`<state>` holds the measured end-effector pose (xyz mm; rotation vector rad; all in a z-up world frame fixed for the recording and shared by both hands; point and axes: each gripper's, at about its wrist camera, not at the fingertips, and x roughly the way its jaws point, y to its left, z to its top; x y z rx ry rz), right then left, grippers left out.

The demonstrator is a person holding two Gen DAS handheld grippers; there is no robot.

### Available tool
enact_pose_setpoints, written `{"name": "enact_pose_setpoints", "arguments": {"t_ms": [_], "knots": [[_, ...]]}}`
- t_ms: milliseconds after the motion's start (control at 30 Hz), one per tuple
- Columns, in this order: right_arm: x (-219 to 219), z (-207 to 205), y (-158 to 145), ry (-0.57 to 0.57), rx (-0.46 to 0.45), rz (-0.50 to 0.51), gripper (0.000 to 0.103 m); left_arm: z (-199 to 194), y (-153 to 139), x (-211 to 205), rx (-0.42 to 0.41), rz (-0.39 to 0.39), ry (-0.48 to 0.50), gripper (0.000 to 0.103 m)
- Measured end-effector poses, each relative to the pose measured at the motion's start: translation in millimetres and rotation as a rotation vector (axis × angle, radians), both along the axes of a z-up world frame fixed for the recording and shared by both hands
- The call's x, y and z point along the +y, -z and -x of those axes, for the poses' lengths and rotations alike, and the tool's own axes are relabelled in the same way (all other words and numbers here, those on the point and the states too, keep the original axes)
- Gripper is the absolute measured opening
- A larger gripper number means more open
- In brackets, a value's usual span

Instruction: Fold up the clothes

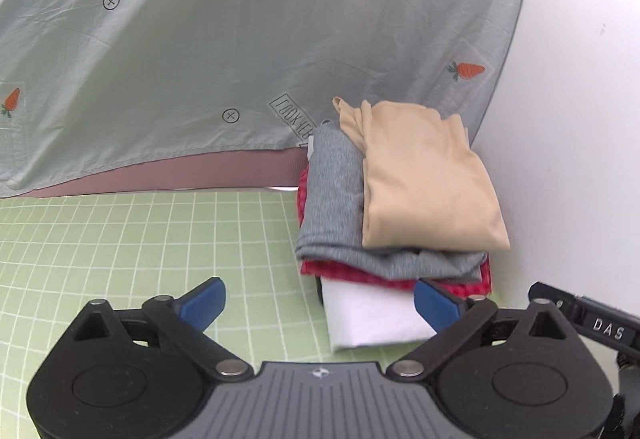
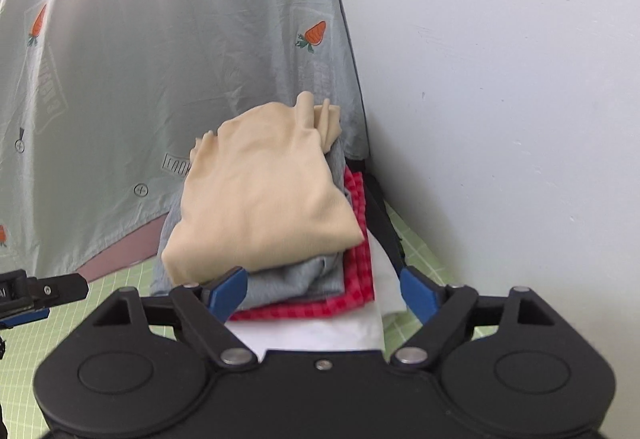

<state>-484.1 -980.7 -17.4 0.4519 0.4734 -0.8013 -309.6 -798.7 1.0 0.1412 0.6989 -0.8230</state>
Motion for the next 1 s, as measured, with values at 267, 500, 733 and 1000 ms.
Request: {"name": "enact_pose_setpoints", "arguments": {"t_ms": [267, 500, 733, 1000], "knots": [[78.7, 56.5, 7.6, 0.007, 0.116, 0.018, 0.089, 54.7, 16.3, 64.3, 0.004, -0.056, 0.047, 0.102], [122.6, 76.5, 13.5, -0.035, 0.156, 0.033, 0.092, 84.2, 16.9, 91.6, -0.022, -0.079, 0.092, 0.102], [140.0, 92.2, 7.4, -0.025, 0.147, 0.041, 0.093, 104.6, 13.2, 99.0, -0.048, -0.085, 0.133, 0.102], [148.3, 105.8, 3.9, 0.001, 0.149, 0.049, 0.093, 115.2, 11.1, 101.4, -0.061, -0.076, 0.154, 0.102]]}}
